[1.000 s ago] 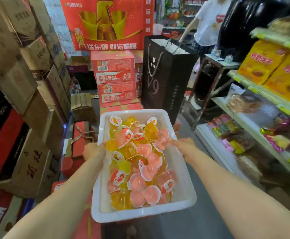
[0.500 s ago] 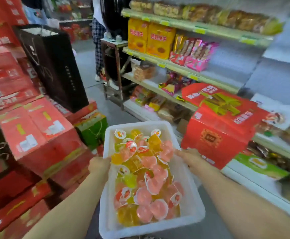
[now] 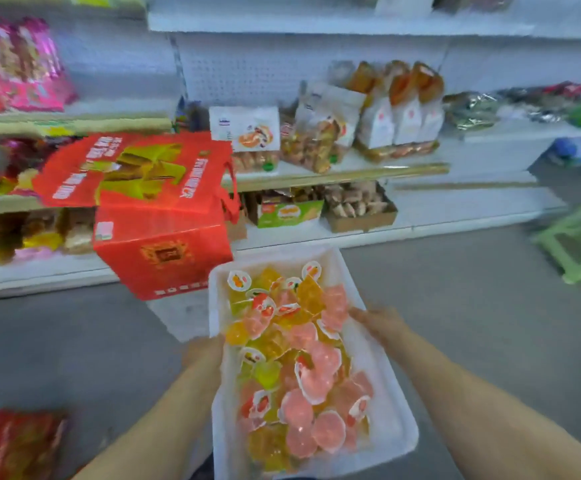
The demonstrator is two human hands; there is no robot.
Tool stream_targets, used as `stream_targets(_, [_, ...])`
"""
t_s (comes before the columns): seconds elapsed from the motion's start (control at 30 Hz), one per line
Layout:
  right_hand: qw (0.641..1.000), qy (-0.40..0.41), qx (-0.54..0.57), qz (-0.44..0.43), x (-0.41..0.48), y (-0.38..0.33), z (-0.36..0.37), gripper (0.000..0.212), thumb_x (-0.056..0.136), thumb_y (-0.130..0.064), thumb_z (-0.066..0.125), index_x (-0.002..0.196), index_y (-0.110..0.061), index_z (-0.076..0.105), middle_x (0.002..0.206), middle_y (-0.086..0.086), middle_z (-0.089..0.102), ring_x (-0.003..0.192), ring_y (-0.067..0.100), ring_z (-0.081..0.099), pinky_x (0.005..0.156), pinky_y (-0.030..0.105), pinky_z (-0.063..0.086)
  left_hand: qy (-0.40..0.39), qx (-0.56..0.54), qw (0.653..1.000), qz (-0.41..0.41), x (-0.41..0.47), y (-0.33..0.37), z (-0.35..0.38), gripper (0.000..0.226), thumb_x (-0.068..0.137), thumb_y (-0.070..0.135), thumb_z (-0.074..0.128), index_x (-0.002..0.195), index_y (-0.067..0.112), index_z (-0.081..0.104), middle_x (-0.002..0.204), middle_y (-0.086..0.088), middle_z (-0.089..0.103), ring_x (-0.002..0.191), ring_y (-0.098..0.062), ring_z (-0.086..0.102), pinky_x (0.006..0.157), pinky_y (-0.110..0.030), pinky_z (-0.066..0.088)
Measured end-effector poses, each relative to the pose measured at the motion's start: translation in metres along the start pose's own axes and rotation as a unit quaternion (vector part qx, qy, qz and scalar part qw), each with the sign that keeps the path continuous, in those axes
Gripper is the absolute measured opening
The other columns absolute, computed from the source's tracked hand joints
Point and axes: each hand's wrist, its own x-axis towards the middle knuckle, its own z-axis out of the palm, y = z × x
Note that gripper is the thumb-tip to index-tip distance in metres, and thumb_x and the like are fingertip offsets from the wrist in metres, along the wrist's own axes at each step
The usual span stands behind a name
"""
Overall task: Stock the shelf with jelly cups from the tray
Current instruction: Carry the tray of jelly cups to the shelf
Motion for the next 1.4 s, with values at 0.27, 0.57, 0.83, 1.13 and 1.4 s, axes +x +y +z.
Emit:
stream_targets(0.27, [0.987, 0.108, 0.081, 0.09, 0.038, 0.048, -0.106, 0.052, 0.061, -0.048, 0.088, 0.075, -0.004, 0.064, 0.074, 0.011, 0.058, 0.064, 0.022, 0.055, 0.059, 0.033, 0.042, -0.106, 0.017, 0.994, 0.007, -0.009, 0.071, 0.137, 0.025, 0.085, 0.021, 0.075, 0.092, 0.004, 0.058, 0.087, -0.01, 0.057, 0.077, -0.025, 0.056, 0.067, -0.032, 0.044])
stream_targets(0.57, [0.956, 0.177, 0.17, 0.159, 0.096, 0.074, -0.195, 0.045, 0.068, -0.043, 0.087, 0.062, -0.009, 0.057, 0.064, 0.007, 0.053, 0.055, 0.022, 0.05, 0.054, 0.029, 0.04, -0.206, 0.075, 0.974, 0.051, -0.019, 0.167, 0.283, 0.038, 0.078, 0.026, 0.081, 0.102, 0.01, 0.057, 0.1, -0.01, 0.06, 0.086, -0.028, 0.059, 0.07, -0.034, 0.046])
stream_targets(0.83, [0.934, 0.206, 0.219, 0.192, 0.141, 0.113, -0.307, 0.048, 0.072, -0.047, 0.083, 0.073, -0.005, 0.058, 0.073, 0.01, 0.05, 0.065, 0.024, 0.05, 0.061, 0.032, 0.043, -0.246, 0.178, 0.944, 0.131, -0.073, 0.232, 0.441, 0.043, 0.072, 0.026, 0.086, 0.102, 0.006, 0.063, 0.096, -0.011, 0.065, 0.081, -0.027, 0.06, 0.073, -0.033, 0.047])
stream_targets(1.13, [0.926, 0.207, 0.232, 0.214, 0.217, 0.164, -0.488, 0.053, 0.073, -0.05, 0.081, 0.084, -0.003, 0.06, 0.076, 0.009, 0.054, 0.066, 0.023, 0.055, 0.063, 0.032, 0.045, -0.266, 0.197, 0.934, 0.132, -0.164, 0.273, 0.636, 0.06, 0.068, 0.024, 0.089, 0.115, -0.001, 0.062, 0.107, -0.011, 0.064, 0.102, -0.033, 0.063, 0.089, -0.038, 0.05])
stream_targets(1.4, [0.901, 0.237, 0.26, 0.254, 0.28, 0.197, -0.637, 0.076, 0.044, -0.064, 0.088, 0.079, -0.003, 0.06, 0.08, 0.009, 0.066, 0.07, 0.027, 0.066, 0.061, 0.033, 0.052, -0.304, 0.204, 0.92, 0.137, -0.239, 0.324, 0.795, 0.067, 0.067, 0.025, 0.09, 0.119, -0.004, 0.058, 0.123, -0.018, 0.062, 0.113, -0.035, 0.06, 0.099, -0.042, 0.047])
